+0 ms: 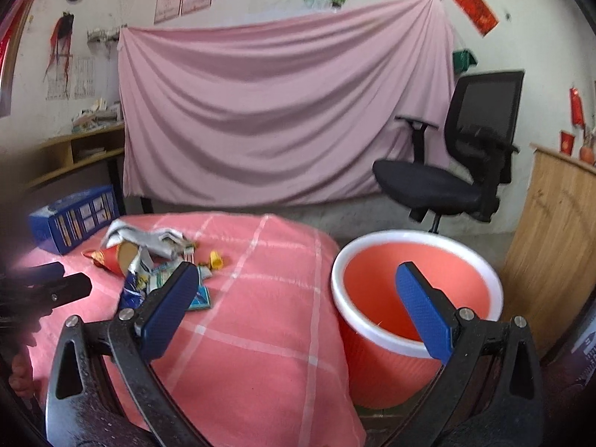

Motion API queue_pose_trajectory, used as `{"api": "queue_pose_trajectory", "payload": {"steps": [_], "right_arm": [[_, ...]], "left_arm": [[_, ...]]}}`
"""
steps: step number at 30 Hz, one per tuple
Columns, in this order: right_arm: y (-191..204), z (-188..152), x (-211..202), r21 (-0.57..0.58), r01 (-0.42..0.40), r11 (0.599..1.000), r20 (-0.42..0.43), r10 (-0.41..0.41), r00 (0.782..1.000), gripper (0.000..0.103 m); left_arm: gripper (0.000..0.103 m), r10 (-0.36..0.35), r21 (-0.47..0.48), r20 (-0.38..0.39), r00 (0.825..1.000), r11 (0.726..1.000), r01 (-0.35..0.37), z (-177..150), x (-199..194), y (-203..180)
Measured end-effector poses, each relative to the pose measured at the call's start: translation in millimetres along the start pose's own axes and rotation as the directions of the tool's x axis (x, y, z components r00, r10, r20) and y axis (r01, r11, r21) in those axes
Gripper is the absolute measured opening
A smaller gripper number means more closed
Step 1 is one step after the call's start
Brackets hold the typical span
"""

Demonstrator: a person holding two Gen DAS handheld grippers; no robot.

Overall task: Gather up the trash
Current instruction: 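Reach the left tool to the blue chip bag while the right tool reaches the green wrapper, then close the left tool on the blue chip bag while the right tool grips the green wrapper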

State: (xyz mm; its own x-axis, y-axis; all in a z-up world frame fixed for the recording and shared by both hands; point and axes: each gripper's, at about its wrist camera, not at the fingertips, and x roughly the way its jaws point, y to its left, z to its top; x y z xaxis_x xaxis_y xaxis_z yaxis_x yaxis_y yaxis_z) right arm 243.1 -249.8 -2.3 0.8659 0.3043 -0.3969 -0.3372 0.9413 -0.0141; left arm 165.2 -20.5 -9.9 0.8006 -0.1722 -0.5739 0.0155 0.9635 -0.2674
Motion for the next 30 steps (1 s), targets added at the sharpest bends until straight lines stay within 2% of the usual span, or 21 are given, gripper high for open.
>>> {"api": "queue_pose_trajectory", "payload": {"steps": [2,7,8,11,13,14,20,30], "right_arm": [[-2,-3,10,0.006,-0.020,1.000,-0.035,0.020,0.999,0.103],[-5,-7,31,0.014,-0.066,0.998,-0.115,0.067,0.991,0.103],[-6,-7,34,0.021,-0.075,0.997,-0.129,0.077,0.989,0.103],[-7,-8,42,0.036,-0.096,0.995,-0.158,0.101,0.982,0.103],[-6,-9,46,0.033,-0.108,0.994,-0.173,0.112,0.979,0.103],[-5,-9,49,0.036,-0.118,0.992,-0.186,0.123,0.975,0.103],[11,-8,67,0.024,-0.202,0.979,-0.259,0.201,0.945,0.103],[59,1,103,-0.030,-0.405,0.914,-0.421,0.357,0.834,0.103]], "left_arm": [[0.093,-0.013,-0.007,-0.047,0.999,1.000,0.013,2,7,-3],[0.070,-0.020,-0.015,-0.169,0.985,1.000,0.018,1,24,-8],[0.069,-0.017,-0.015,-0.188,0.982,1.000,0.015,1,26,-9],[0.060,-0.009,-0.013,-0.192,0.981,1.000,0.007,3,24,-8],[0.044,0.006,-0.018,-0.201,0.979,1.000,-0.010,5,24,-5],[0.040,0.014,-0.026,-0.208,0.978,0.999,-0.020,5,23,-1],[0.036,-0.011,-0.077,-0.200,0.980,0.997,-0.004,3,8,19],[0.034,-0.021,-0.083,-0.156,0.987,0.997,0.008,-12,-22,41]]}}
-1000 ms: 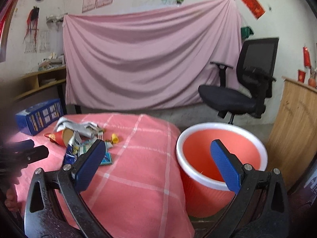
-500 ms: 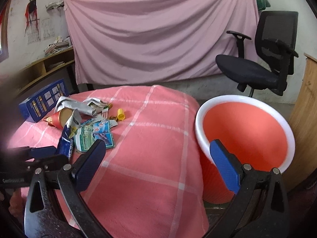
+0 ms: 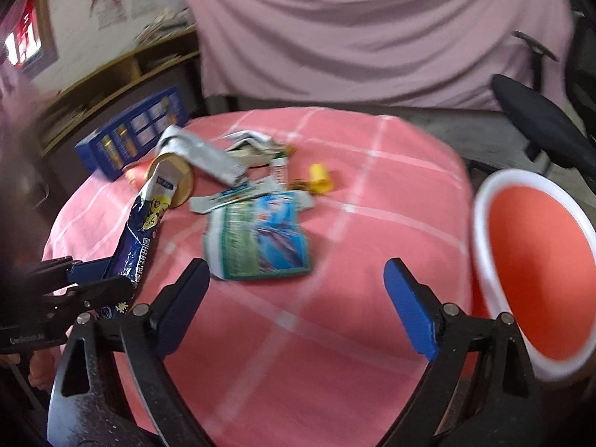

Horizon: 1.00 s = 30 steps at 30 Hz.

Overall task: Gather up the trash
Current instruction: 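Close the left tool on the blue chip bag while the right tool grips the green wrapper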

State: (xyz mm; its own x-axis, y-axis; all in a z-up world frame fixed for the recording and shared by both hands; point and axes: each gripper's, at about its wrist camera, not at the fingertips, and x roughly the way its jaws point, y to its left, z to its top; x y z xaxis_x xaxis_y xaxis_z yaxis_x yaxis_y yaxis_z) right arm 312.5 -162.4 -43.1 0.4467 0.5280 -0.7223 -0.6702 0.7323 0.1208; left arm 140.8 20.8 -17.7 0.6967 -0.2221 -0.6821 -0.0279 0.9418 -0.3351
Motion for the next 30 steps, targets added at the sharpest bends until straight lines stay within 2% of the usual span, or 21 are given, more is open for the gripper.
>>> {"api": "queue_pose_trajectory", "payload": {"steps": [4,6,8,10,15,20,24,26,28,29,30], "right_arm": [[8,13,21,-0.015,-0.068,0.998,-0.067,0.066,0.996,0.103],[14,15,29,-0.022,-0.070,0.997,-0.094,0.067,0.993,0.103],[18,15,33,-0.034,-0.068,0.997,-0.111,0.064,0.992,0.093],[20,12,30,-0.037,-0.064,0.997,-0.111,0.060,0.992,0.085],[16,3,16,-0.020,-0.062,0.998,-0.082,0.060,0.995,0.085],[11,-9,-16,0.004,-0.023,1.000,0.044,0.023,0.999,0.085],[9,-17,-44,0.007,0.027,1.000,0.169,-0.028,0.985,0.085],[5,-20,-65,0.021,0.058,0.998,0.259,-0.062,0.964,0.085],[1,-22,-82,0.042,0.090,0.995,0.334,-0.099,0.937,0.085],[-2,-23,-90,0.054,0.108,0.993,0.371,-0.120,0.921,0.085],[-5,-24,-102,0.073,0.133,0.988,0.420,-0.152,0.895,0.085]], "left_arm": [[0.034,-0.004,-0.003,0.013,1.000,1.000,0.004,-4,-7,2],[0.034,-0.009,0.001,0.017,1.000,1.000,0.009,-6,-10,0],[0.033,-0.018,0.011,0.023,1.000,1.000,0.017,-8,-13,-2],[0.033,-0.023,0.025,0.028,0.999,0.999,0.022,-6,-10,-10],[0.033,-0.023,0.047,0.057,0.998,0.999,0.020,-7,-8,-19],[0.033,-0.030,0.074,0.126,0.992,0.997,0.021,-8,-15,-27],[0.033,-0.041,0.107,0.205,0.978,0.994,0.019,-3,-20,-39],[0.033,-0.046,0.131,0.253,0.966,0.991,0.013,4,-22,-49],[0.033,-0.053,0.164,0.321,0.946,0.986,0.000,14,-24,-63],[0.033,-0.063,0.180,0.350,0.935,0.984,-0.001,19,-25,-70],[0.033,-0.073,0.193,0.374,0.924,0.981,-0.001,24,-25,-75]]}}
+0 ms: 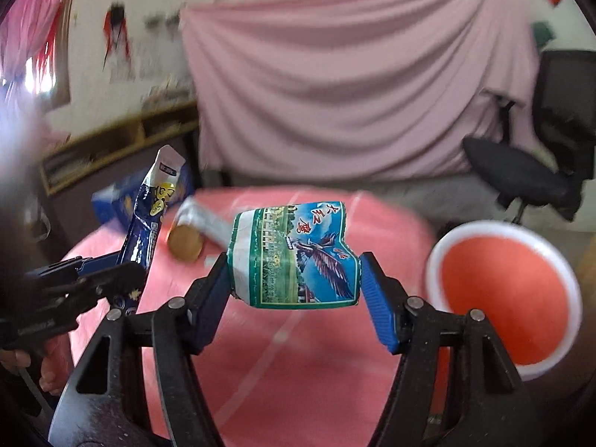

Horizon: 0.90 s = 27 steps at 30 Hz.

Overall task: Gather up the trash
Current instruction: 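Close the left tool on the blue chip bag while the right tool grips the green wrapper, then carry both wrappers over the orange bucket and open both tools to drop them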

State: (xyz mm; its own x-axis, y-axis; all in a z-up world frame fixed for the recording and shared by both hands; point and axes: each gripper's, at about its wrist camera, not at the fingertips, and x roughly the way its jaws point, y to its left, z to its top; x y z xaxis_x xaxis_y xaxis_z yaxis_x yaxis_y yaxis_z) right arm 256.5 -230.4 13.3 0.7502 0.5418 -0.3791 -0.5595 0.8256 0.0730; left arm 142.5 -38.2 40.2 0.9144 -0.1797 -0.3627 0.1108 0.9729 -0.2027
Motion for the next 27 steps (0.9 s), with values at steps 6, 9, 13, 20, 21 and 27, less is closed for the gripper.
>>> {"api": "queue_pose_trajectory", "payload": {"steps": [6,9,13,20,21,27], "right_arm": [[-26,20,-42,0.035,0.164,0.986,0.220,-0.168,0.961,0.085],[-44,29,-57,0.061,0.251,0.966,0.290,-0.258,0.922,0.085],[-69,35,-66,0.094,0.329,0.940,0.310,-0.341,0.887,0.085],[-118,22,-63,0.170,0.390,0.905,0.207,-0.420,0.884,0.085],[-126,19,-58,0.186,0.394,0.900,0.177,-0.425,0.888,0.085],[-154,-8,-47,0.247,0.403,0.881,0.065,-0.430,0.901,0.085]], "left_arm": [[0.033,-0.071,0.137,0.202,0.977,0.990,0.044,34,18,-49],[0.033,-0.124,0.192,0.244,0.962,0.978,0.077,42,36,-73],[0.033,-0.194,0.202,0.217,0.957,0.968,0.151,46,72,-99],[0.033,-0.268,0.169,0.035,0.963,0.951,0.259,51,135,-140],[0.033,-0.270,0.158,0.012,0.963,0.951,0.265,52,139,-143],[0.033,-0.288,0.074,-0.168,0.943,0.950,0.304,57,180,-150]]}}
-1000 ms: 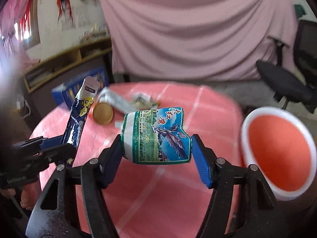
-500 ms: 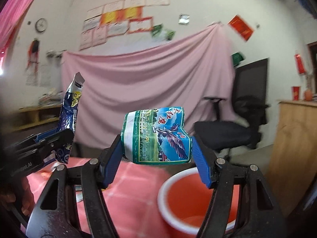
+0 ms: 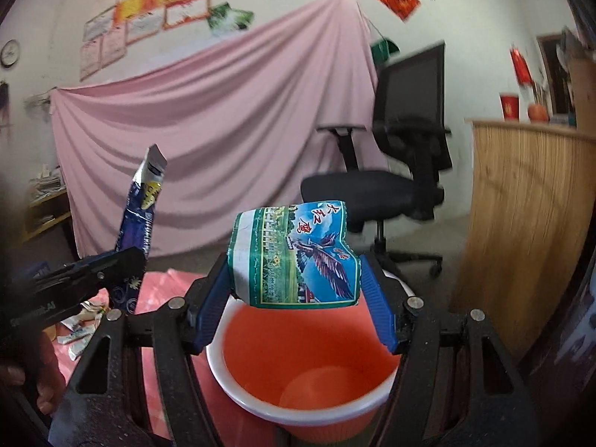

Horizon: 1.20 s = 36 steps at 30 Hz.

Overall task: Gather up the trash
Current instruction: 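Carry both wrappers over the orange bucket and open both tools to drop them, then move both tools back over the table toward the red cup and blister packs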

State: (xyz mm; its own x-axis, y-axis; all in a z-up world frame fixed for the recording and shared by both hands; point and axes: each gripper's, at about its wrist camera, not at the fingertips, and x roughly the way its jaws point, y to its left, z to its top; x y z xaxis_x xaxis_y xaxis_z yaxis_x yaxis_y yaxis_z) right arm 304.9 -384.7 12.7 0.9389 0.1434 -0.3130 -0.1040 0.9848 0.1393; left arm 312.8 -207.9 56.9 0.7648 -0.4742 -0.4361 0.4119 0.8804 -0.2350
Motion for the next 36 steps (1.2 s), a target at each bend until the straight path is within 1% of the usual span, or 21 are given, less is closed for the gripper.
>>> {"api": "queue_pose_trajectory", "payload": {"steps": [2,5,8,11,12,13,15,18,21,24,27,28,29,30,31,33,34,36], "right_arm": [[-6,-7,8,0.017,0.003,1.000,-0.038,-0.002,0.999,0.085],[-9,-14,18,0.030,0.009,0.999,-0.085,-0.007,0.996,0.085],[-16,-20,26,0.050,0.015,0.999,-0.113,-0.009,0.994,0.086],[-19,-22,32,0.060,0.022,0.998,-0.136,-0.013,0.991,0.086],[-20,-23,34,0.065,0.022,0.998,-0.144,-0.012,0.990,0.086],[-21,-23,35,0.069,0.024,0.997,-0.150,-0.014,0.989,0.086],[-23,-24,37,0.075,0.028,0.997,-0.155,-0.016,0.988,0.086],[-24,-23,37,0.081,0.036,0.996,-0.154,-0.024,0.988,0.088],[-21,-20,30,0.083,0.043,0.996,-0.140,-0.031,0.990,0.090],[-12,-11,21,0.066,0.041,0.997,-0.109,-0.034,0.993,0.092],[0,-1,9,0.041,0.034,0.999,-0.060,-0.031,0.998,0.097],[5,3,4,0.033,0.031,0.999,-0.042,-0.029,0.999,0.099],[11,6,0,0.023,0.027,0.999,-0.024,-0.027,0.999,0.100],[16,10,-4,0.015,0.026,1.000,-0.006,-0.025,1.000,0.102],[22,13,-9,0.008,0.023,1.000,0.011,-0.023,1.000,0.103],[35,18,-17,-0.004,0.012,1.000,0.050,-0.012,0.999,0.103],[41,21,-21,-0.008,0.010,1.000,0.071,-0.009,0.997,0.103],[54,26,-28,-0.012,-0.001,1.000,0.114,0.003,0.993,0.103]], "left_arm": [[0.033,-0.004,-0.013,-0.056,0.998,1.000,0.003,3,17,1],[0.034,-0.004,-0.033,-0.115,0.993,0.999,0.000,4,33,2],[0.034,0.008,-0.044,-0.154,0.988,0.999,-0.015,3,45,5],[0.040,0.009,-0.063,-0.197,0.980,0.998,-0.022,3,58,6],[0.045,0.014,-0.070,-0.208,0.978,0.997,-0.029,3,61,8],[0.046,0.010,-0.083,-0.215,0.977,0.996,-0.028,2,64,11],[0.046,0.002,-0.098,-0.219,0.976,0.995,-0.024,0,63,14],[0.046,0.014,-0.109,-0.220,0.975,0.993,-0.038,-3,57,20],[0.047,0.021,-0.125,-0.189,0.982,0.991,-0.045,-4,43,24],[0.057,0.046,-0.137,-0.127,0.991,0.988,-0.064,-4,22,30],[0.060,0.065,-0.160,-0.045,0.997,0.985,-0.072,-2,-6,39],[0.064,0.074,-0.162,-0.027,0.997,0.984,-0.077,-1,-13,42],[0.067,0.094,-0.166,0.003,0.996,0.982,-0.093,0,-24,46],[0.075,0.113,-0.169,0.026,0.993,0.980,-0.107,1,-34,49],[0.079,0.132,-0.172,0.060,0.989,0.978,-0.120,1,-46,52],[0.080,0.158,-0.172,0.117,0.980,0.976,-0.136,2,-66,58],[0.088,0.173,-0.170,0.140,0.975,0.974,-0.149,2,-76,62],[0.100,0.223,-0.168,0.179,0.958,0.967,-0.194,3,-96,68]]}}
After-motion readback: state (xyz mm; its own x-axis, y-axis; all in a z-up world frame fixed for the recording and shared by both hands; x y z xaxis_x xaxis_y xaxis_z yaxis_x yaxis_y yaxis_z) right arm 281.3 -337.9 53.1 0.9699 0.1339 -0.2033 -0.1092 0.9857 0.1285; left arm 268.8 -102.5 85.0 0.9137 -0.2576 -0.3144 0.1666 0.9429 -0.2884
